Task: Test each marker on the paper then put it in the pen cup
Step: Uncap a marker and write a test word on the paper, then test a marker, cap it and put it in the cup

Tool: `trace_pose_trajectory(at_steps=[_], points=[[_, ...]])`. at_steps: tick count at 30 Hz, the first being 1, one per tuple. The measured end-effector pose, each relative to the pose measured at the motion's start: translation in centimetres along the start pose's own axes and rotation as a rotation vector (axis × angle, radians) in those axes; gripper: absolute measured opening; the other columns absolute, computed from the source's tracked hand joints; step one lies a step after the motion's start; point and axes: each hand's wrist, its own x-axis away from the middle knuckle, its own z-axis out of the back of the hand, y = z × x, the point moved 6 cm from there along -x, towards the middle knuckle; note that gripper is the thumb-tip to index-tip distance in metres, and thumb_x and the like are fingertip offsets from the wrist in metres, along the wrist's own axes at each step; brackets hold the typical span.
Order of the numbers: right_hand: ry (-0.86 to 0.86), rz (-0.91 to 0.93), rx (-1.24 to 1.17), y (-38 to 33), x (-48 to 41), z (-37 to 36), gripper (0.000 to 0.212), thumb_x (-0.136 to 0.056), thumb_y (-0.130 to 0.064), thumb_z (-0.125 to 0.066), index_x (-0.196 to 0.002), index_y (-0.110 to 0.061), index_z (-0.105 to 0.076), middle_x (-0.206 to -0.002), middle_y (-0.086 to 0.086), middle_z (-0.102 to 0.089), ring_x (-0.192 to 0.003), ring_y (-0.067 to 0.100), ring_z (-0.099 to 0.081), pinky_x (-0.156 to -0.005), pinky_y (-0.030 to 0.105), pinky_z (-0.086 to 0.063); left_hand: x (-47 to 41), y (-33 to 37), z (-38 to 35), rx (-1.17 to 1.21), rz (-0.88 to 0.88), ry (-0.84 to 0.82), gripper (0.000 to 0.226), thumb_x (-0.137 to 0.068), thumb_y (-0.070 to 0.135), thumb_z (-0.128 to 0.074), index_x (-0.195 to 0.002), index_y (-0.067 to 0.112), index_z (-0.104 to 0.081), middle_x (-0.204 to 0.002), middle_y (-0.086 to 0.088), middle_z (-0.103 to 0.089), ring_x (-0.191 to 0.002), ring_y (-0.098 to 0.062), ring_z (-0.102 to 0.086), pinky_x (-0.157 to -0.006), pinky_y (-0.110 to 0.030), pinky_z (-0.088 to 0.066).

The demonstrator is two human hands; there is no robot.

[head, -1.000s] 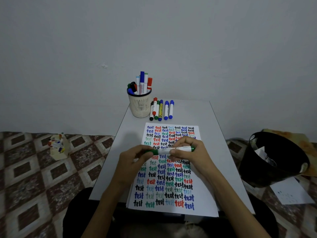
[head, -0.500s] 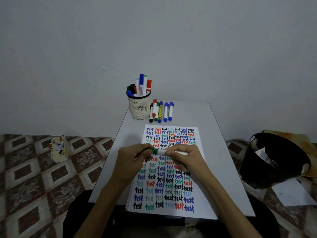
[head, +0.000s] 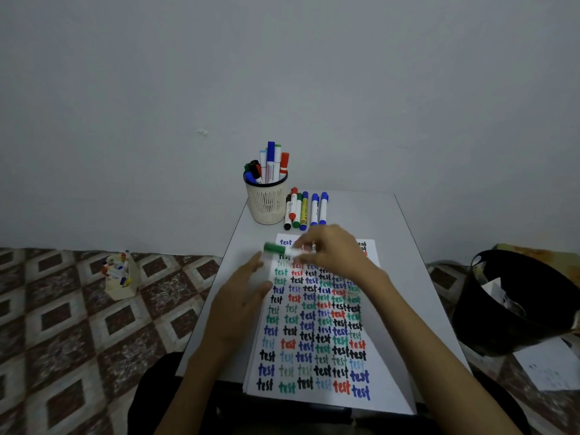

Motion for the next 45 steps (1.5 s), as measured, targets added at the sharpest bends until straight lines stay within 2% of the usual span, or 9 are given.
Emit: trace_pose_trajectory(at_steps=[4,11,20,28,31,35,37,41,45], points=[[0.306,-0.094,-0.315,0.6,-4.5,3.9,0.020,-0.083,-0.020,-0.073,-0.102,-0.013,-0.070,-0.070,-0.012,-0.060,-0.058,0.006,-0.056,-0.054,0.015,-0.045,0.9,-2.1,-2.1,-0.406,-0.012,-0.180,0.085,-0.084,0.073,-0.006,-0.146,0.021,-0.030,-0.154,0.003,-0.025,-0.142,-0.009,-0.018,-0.117,-0.031,-0.006],[0.699,-0.088,-0.580,-0.8,-11.2,6.9,0.018,-0.084,-0.019,-0.071,-0.093,-0.010,-0.058,-0.082,0.006,-0.067,-0.074,0.021,-0.067,-0.068,0.042,-0.059,0.7,-1.8,-2.4,-0.453,0.004,-0.187,0.086,-0.081,0.072,0.004,-0.147,0.026,-0.024,-0.156,0.008,-0.017,-0.143,-0.004,-0.008,-0.116,-0.025,0.005],[0.456,-0.305,-0.072,0.3,-14.9,2.4,0.018,-0.081,-0.024,-0.072,-0.092,-0.011,-0.066,-0.092,0.004,-0.068,-0.086,0.021,-0.060,-0.064,0.027,-0.037,0.5,-2.0,-2.5,-0.454,0.000,-0.167,0.075,-0.087,0.065,-0.003,-0.147,0.027,-0.026,-0.155,0.009,-0.019,-0.143,-0.002,-0.009,-0.119,-0.030,-0.001],[0.637,-0.266,-0.352,2.0,-13.0,2.8,0.042,-0.086,-0.054,-0.060,-0.098,-0.013,-0.067,-0.102,0.000,-0.054,-0.085,0.010,-0.051,-0.068,0.025,-0.039,0.4,-2.0,-2.5,-0.449,-0.009,-0.160,0.080,-0.086,0.068,0.000,-0.146,0.024,-0.030,-0.155,0.006,-0.022,-0.143,-0.005,-0.013,-0.118,-0.030,-0.002],[0.709,-0.436,-0.304,6.0,-10.4,2.1,0.028,-0.099,-0.035,-0.046,-0.103,-0.012,-0.061,-0.106,0.004,-0.058,-0.087,0.013,-0.054,-0.074,0.026,-0.042,0.4,-2.0,-2.4,-0.437,-0.014,-0.150,0.083,-0.085,0.070,0.000,-0.145,0.024,-0.032,-0.154,0.005,-0.025,-0.142,-0.006,-0.015,-0.118,-0.031,-0.004],[0.314,-0.609,-0.037,11.1,-8.6,-1.3,0.031,-0.091,-0.020,-0.051,-0.121,-0.018,-0.060,-0.121,0.013,-0.050,-0.112,0.030,-0.050,-0.081,0.036,-0.044,0.4,-1.9,-2.3,-0.425,-0.010,-0.144,0.078,-0.086,0.067,-0.004,-0.145,0.024,-0.032,-0.154,0.007,-0.025,-0.142,-0.005,-0.016,-0.118,-0.030,-0.004],[0.271,-0.594,0.017,11.8,-8.2,-2.1,0.029,-0.092,-0.021,-0.053,-0.120,-0.019,-0.063,-0.120,0.014,-0.051,-0.112,0.031,-0.050,-0.084,0.037,-0.045,0.4,-1.8,-2.3,-0.423,-0.011,-0.137,0.080,-0.085,0.069,-0.004,-0.144,0.025,-0.033,-0.153,0.007,-0.026,-0.141,-0.004,-0.016,-0.118,-0.029,-0.004],[0.381,-0.578,-0.013,11.3,-7.5,-1.7,0.023,-0.091,-0.014,-0.057,-0.112,-0.013,-0.068,-0.115,0.013,-0.054,-0.096,0.025,-0.054,-0.077,0.029,-0.042,0.4,-1.7,-2.2,-0.410,-0.009,-0.128,0.086,-0.083,0.073,-0.001,-0.144,0.024,-0.035,-0.153,0.006,-0.028,-0.141,-0.005,-0.019,-0.118,-0.030,-0.006],[0.735,-0.534,-0.334,10.6,-5.2,0.0,0.017,-0.091,-0.017,-0.059,-0.106,-0.010,-0.065,-0.103,0.011,-0.053,-0.080,0.016,-0.049,-0.073,0.031,-0.049,0.4,-1.6,-2.1,-0.418,-0.011,-0.135,0.091,-0.079,0.076,0.005,-0.144,0.024,-0.035,-0.153,0.008,-0.027,-0.141,-0.004,-0.018,-0.117,-0.027,-0.003]])
